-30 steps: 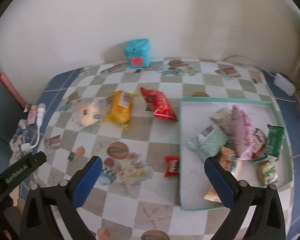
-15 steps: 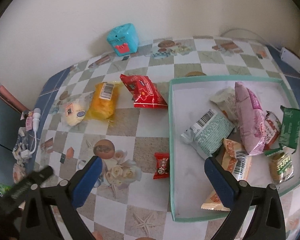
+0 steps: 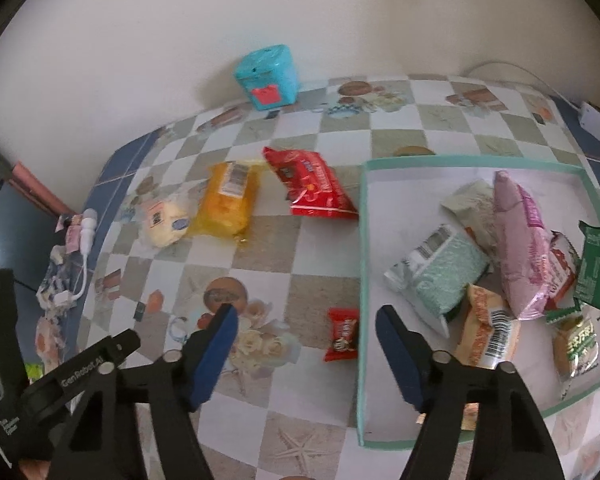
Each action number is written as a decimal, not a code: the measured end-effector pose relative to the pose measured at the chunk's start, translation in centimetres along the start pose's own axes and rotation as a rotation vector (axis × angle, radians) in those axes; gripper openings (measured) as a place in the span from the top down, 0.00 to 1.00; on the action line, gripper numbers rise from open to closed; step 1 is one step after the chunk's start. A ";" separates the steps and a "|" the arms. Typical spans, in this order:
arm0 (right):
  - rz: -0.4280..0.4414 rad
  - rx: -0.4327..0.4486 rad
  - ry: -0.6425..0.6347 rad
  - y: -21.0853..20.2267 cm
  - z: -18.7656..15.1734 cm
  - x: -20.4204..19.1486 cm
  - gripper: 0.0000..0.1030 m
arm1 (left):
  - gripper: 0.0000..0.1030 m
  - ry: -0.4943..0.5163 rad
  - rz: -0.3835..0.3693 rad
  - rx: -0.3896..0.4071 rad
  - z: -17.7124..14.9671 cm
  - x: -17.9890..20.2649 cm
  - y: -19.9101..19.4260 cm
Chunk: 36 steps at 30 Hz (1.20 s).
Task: Organize snacks
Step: 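Withdraw both grippers from the tray toward the remaining snacks, then grasp the small red candy pack with the right gripper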
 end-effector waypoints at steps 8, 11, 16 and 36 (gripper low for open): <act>-0.007 -0.049 -0.042 1.6 -1.2 -1.0 0.45 | 0.07 -0.020 -0.044 -0.008 0.1 0.1 0.1; -0.046 -0.059 -0.065 2.3 -1.5 -1.0 0.45 | 0.07 -0.029 -0.051 -0.011 0.0 0.0 0.2; -0.137 -0.064 -0.128 3.3 -1.8 -0.9 0.45 | 0.07 -0.039 -0.059 -0.016 0.0 -0.2 0.4; -0.200 -0.086 -0.209 5.4 -2.7 -2.4 0.46 | 0.07 -0.086 -0.090 -0.023 0.3 -1.2 0.8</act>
Point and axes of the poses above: each gripper's, at about its wrist camera, not at the fingertips, and y roughly the way its jaws point, x to its right, z to its top, the point moved 10 cm from there along y, roughly the way its jaws point, and after that the axes turned 9 degrees about -z, right-handed, at the moved point
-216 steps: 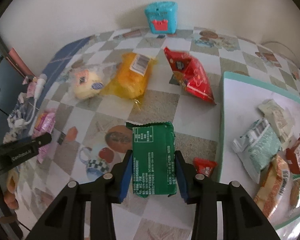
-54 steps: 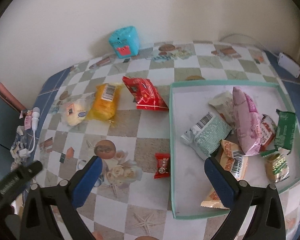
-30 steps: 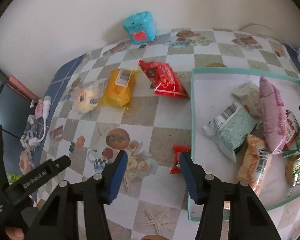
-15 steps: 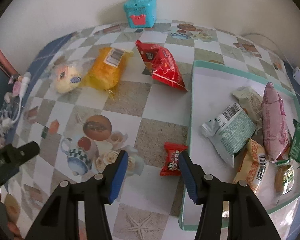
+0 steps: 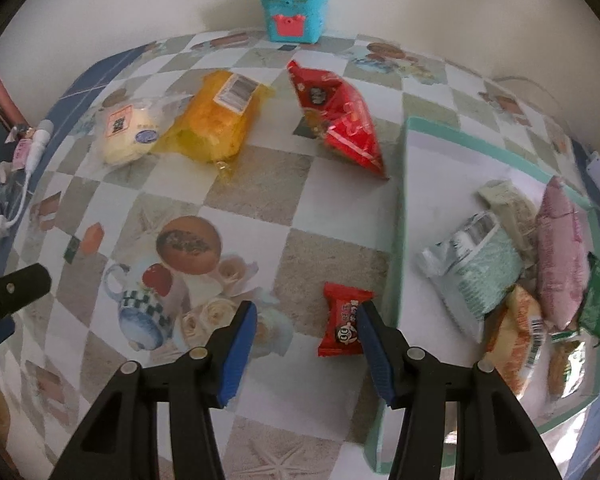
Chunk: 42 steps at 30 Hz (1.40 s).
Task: Organize snacks
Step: 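Grasp the small red candy pack with the right gripper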
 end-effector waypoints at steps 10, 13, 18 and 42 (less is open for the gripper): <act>0.004 0.002 0.002 0.2 0.0 -0.1 0.55 | 0.07 -0.005 -0.004 -0.005 0.0 -0.2 0.2; -0.002 -0.005 0.014 0.6 0.0 0.3 0.57 | 0.07 -0.008 -0.005 -0.011 -0.1 -0.3 0.4; 0.004 -0.020 0.034 1.1 -0.3 0.8 0.68 | 0.07 -0.008 -0.001 -0.011 0.0 -0.4 0.4; 0.076 0.010 0.129 1.2 2.2 1.9 0.73 | 0.07 0.001 0.021 -0.009 1.3 -0.9 1.2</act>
Point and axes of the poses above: each gripper's, at about its wrist camera, not at the fingertips, and y roughly the way its jaws point, x to its right, z to its top, the point moved 10 cm from there along y, roughly the way its jaws point, and after that the axes turned 9 degrees about -z, right-handed, at the moved point
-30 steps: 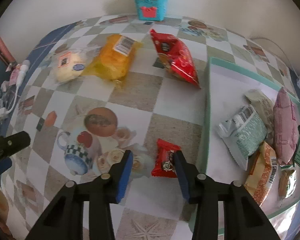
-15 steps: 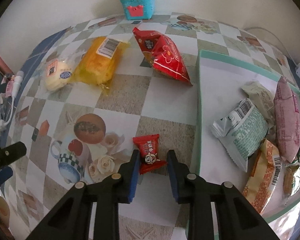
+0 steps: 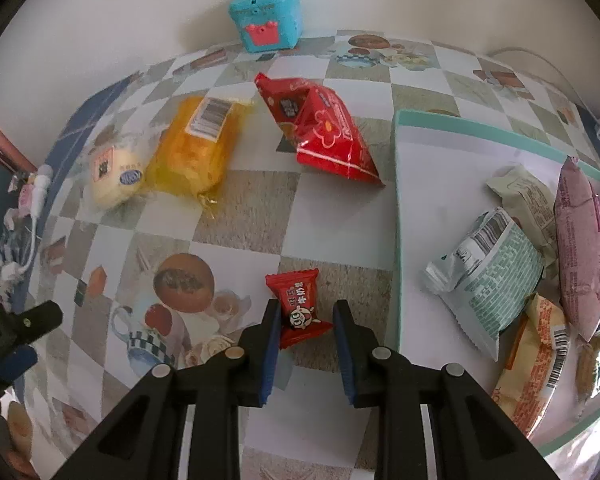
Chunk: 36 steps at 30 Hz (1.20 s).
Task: Organize snacks
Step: 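Grasp the small red candy pack with the right gripper, then grasp the round bun in clear bag with the left gripper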
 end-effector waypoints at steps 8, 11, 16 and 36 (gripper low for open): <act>0.038 0.027 0.033 -1.5 0.8 0.4 0.73 | 0.07 0.004 -0.001 0.007 0.1 0.2 -0.2; 0.043 0.056 0.041 -2.5 1.6 0.6 0.73 | 0.07 0.006 -0.007 -0.004 0.0 0.5 0.0; 0.040 0.111 0.048 -3.7 3.1 1.0 0.73 | 0.07 0.033 -0.071 -0.032 0.7 2.3 0.6; 0.060 0.207 0.114 -4.6 7.6 3.4 0.73 | 0.07 0.244 -0.091 -0.066 10.2 10.3 6.4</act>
Point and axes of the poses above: each gripper's, at about its wrist camera, not at the fingertips, and y roughly the way its jaws point, x to its right, z to its top, the point moved 10 cm from there along y, roughly the way its jaws point, and after that the axes turned 9 degrees about -z, right-handed, at the moved point
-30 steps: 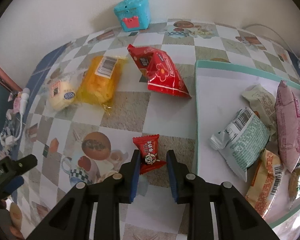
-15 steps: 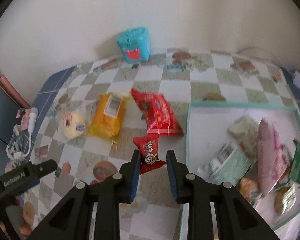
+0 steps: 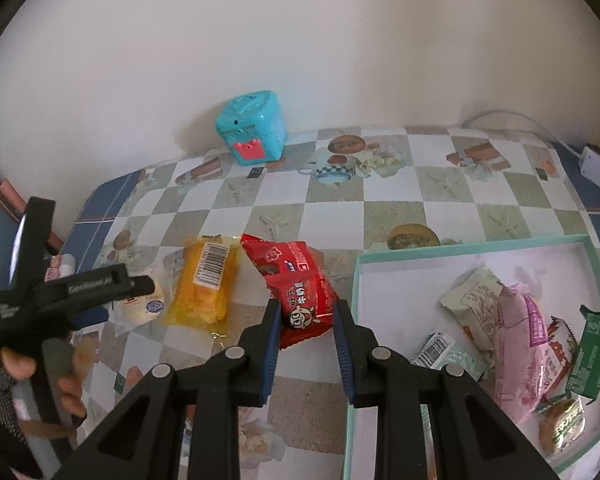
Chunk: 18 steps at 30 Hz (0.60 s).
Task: Organize snacks
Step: 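Grasp the round bun in clear bag with the left gripper, then carry the red candy pack and bun bag over the white tray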
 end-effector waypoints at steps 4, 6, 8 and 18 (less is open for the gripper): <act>0.005 -0.009 0.012 0.4 -0.1 0.3 0.73 | 0.08 0.017 0.037 -0.032 0.0 0.2 1.4; 0.007 -0.010 0.014 0.4 -0.2 0.4 0.73 | 0.08 0.002 0.038 -0.035 0.1 0.1 1.7; 0.006 -0.013 0.015 0.4 -0.2 0.4 0.73 | 0.10 -0.020 0.020 -0.029 0.2 0.1 1.8; 0.004 -0.019 0.013 0.0 -0.2 0.6 0.73 | 0.39 -0.125 -0.069 -0.014 -1.9 -1.6 0.6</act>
Point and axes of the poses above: each gripper's, at about its wrist camera, not at the fingertips, and y roughly the way its jaws point, x to its right, z to its top, the point moved 10 cm from there along y, roughly the way its jaws point, and after that the axes turned 9 degrees about -z, right-handed, at the moved point
